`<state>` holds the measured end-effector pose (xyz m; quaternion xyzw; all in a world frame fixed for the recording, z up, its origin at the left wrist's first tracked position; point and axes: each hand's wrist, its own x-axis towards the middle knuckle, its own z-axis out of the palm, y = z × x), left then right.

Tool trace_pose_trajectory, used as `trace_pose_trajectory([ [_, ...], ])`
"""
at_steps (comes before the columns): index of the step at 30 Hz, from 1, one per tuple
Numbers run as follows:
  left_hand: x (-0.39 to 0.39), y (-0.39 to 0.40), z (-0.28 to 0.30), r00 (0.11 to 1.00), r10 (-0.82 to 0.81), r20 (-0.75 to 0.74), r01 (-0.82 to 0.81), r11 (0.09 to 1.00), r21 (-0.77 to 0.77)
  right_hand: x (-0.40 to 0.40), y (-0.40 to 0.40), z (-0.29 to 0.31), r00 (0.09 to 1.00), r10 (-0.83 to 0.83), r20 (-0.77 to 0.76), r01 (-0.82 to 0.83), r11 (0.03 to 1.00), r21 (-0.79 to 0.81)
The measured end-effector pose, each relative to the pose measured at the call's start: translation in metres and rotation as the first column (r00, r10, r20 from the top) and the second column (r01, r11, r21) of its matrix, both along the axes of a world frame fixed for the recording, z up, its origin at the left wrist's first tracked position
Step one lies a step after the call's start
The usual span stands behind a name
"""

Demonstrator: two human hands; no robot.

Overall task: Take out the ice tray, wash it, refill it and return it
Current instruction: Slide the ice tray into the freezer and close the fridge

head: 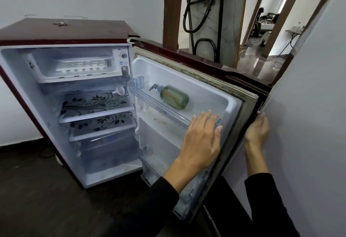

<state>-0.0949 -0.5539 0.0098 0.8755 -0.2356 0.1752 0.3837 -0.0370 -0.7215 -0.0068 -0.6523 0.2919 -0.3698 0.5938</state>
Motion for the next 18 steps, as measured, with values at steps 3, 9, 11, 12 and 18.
trace_pose_trajectory([
  [3,-0.006,0.012,-0.001,0.999,0.043,0.03,-0.042,0.999,-0.03,-0.013,0.015,-0.006,1.0,-0.02,0.001,0.02,1.0,-0.016],
  [9,-0.021,0.048,0.006,0.979,0.17,0.111,-0.153,0.977,-0.146,-0.055,0.062,-0.014,0.999,0.0,0.04,0.001,1.0,-0.016],
  [11,-0.028,0.062,0.011,0.965,0.218,0.148,-0.189,0.964,-0.188,-0.069,0.08,-0.017,0.998,0.023,0.059,-0.021,0.999,-0.033],
  [12,-0.032,0.069,0.014,0.955,0.244,0.17,-0.206,0.955,-0.213,-0.077,0.089,-0.018,0.997,0.04,0.072,-0.037,0.998,-0.045],
  [18,-0.059,0.11,0.03,0.884,0.386,0.264,-0.291,0.896,-0.335,-0.116,0.146,-0.027,0.956,0.247,0.158,-0.226,0.964,-0.14],
])
